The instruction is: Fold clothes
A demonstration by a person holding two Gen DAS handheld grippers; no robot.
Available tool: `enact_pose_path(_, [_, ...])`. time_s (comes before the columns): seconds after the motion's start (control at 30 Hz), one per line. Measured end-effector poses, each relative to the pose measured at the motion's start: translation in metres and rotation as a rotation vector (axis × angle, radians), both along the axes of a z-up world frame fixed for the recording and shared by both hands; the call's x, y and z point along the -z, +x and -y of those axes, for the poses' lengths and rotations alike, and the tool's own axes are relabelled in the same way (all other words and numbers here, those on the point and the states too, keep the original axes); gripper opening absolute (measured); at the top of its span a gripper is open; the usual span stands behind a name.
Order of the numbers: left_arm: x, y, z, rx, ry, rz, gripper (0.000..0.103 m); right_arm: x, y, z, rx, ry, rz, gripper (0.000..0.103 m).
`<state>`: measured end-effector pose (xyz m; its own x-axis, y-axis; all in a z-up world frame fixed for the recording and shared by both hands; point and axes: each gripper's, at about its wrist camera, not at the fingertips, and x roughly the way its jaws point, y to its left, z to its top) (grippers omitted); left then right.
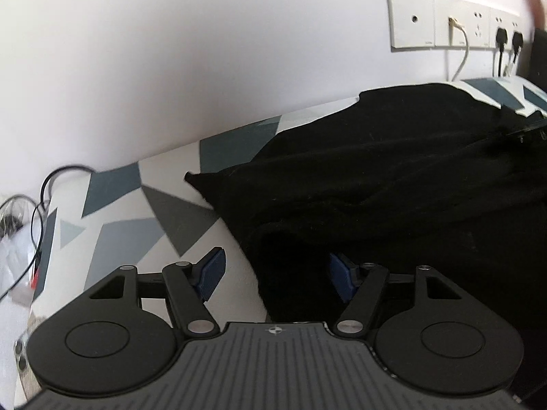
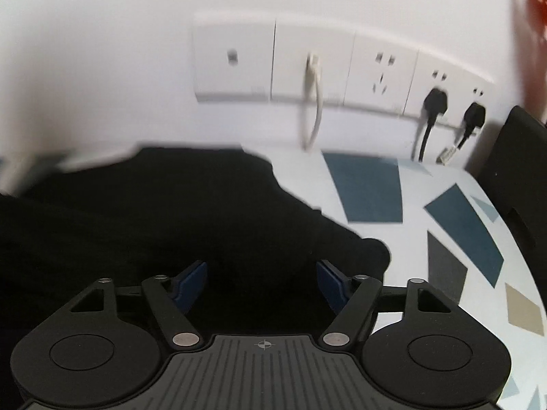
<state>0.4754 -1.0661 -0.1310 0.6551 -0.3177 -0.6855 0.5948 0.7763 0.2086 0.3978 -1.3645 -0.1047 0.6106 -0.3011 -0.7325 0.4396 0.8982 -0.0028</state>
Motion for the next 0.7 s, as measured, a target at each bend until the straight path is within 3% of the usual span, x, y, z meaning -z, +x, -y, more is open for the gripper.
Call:
enact_pose_path(0.03, [0.0,0.0,-0.001,0.012,-0.002,0.012,0.044,0.001,0.003,0.002,0.029,0.015,-0.002,0.046])
enact_pose_path(0.07, [-0.002,-0.001,-0.004,0.016,-0.007,0.022,0.042,-0.002,0.003,0.004,0.05,0.045,0.011,0.018])
enact_pose_path(0.1, [-0.005,-0.002,-0.008,0.018,-0.016,0.032,0.04,-0.01,-0.002,0.006,0.072,0.078,0.046,0.006])
enact_pose_path(0.2, [-0.008,-0.006,-0.021,-0.004,-0.029,0.082,0.03,-0.037,-0.037,0.019,0.196,0.146,0.177,0.006])
enact_pose_path(0.27, [-0.007,-0.008,-0.03,-0.033,-0.008,0.12,0.03,-0.046,-0.063,0.033,0.311,0.221,0.231,0.005])
enact_pose_path(0.4, [-0.006,-0.002,-0.044,-0.053,-0.022,0.095,0.034,-0.035,-0.109,0.053,0.486,0.326,0.214,0.008])
enact_pose_path(0.5, [-0.011,-0.008,-0.039,-0.039,-0.014,0.138,0.037,-0.022,-0.12,0.06,0.52,0.392,0.186,0.019])
enact_pose_path(0.57, [-0.014,-0.013,-0.035,-0.027,-0.009,0.167,0.045,-0.018,-0.118,0.058,0.51,0.419,0.192,0.034])
enact_pose_path(0.6, [-0.015,-0.016,-0.034,-0.01,-0.006,0.179,0.052,-0.016,-0.115,0.057,0.496,0.425,0.206,0.037])
enact_pose_path(0.7, [-0.014,-0.019,-0.029,0.029,0.009,0.193,0.053,-0.011,-0.1,0.055,0.453,0.42,0.241,0.043])
